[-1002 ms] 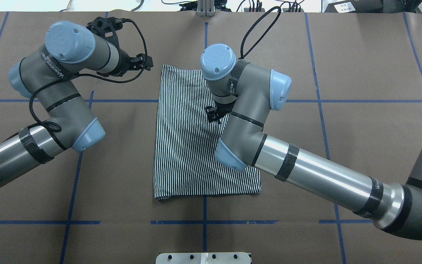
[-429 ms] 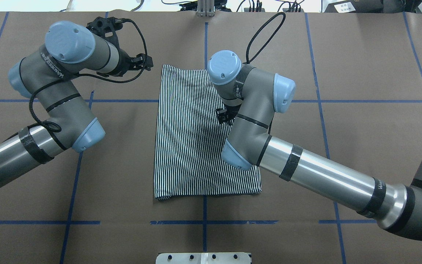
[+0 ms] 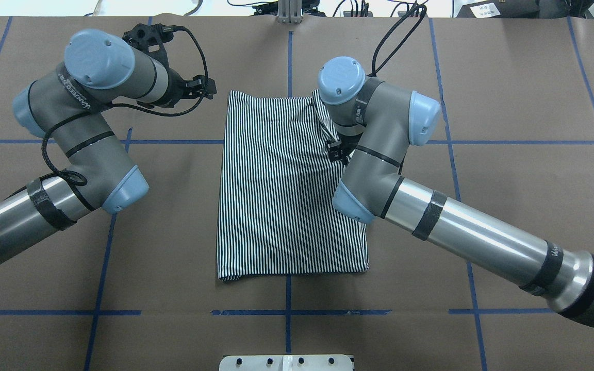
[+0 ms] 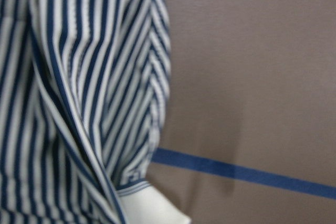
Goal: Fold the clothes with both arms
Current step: 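Open the right gripper and raise it away from the shirt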
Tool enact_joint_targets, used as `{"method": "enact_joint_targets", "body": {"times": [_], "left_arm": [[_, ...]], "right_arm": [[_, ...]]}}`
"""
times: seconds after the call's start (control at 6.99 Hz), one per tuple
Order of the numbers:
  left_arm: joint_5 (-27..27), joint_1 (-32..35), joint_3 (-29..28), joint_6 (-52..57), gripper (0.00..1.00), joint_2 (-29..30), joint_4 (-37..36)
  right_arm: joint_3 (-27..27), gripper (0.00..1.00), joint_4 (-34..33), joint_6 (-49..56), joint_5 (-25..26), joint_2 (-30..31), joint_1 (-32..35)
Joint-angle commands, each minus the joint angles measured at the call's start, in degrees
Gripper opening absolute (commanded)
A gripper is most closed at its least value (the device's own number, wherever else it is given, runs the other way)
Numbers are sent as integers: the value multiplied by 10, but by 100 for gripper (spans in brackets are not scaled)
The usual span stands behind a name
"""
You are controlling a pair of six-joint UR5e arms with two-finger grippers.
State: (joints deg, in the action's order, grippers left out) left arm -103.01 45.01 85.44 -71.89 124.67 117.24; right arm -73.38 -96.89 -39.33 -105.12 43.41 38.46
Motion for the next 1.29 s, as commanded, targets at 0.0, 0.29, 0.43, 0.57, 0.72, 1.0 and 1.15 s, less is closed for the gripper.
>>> {"method": "enact_joint_targets", "body": {"times": [0.0,0.29,0.43,0.57,0.72,1.0,1.15], "left_arm": [[0,0,2,-2,100,2,0],[0,0,2,-1,100,1,0],[-1,0,4,-1,100,1,-2],[-23,0,6,0,100,-2,-2],[-38,1,6,2,100,-2,-2],[-74,5,9,0,100,-2,-3],[-92,13,36,0,100,-6,-5]], "right_arm": [[-36,100,6,90,0,67,43],[-41,100,2,105,-45,39,81],[-34,100,5,93,-52,6,86],[-3,100,6,61,-52,-35,83],[31,100,6,52,-51,-73,80],[60,100,23,52,-48,-88,72],[107,100,89,38,-47,-89,63]]}}
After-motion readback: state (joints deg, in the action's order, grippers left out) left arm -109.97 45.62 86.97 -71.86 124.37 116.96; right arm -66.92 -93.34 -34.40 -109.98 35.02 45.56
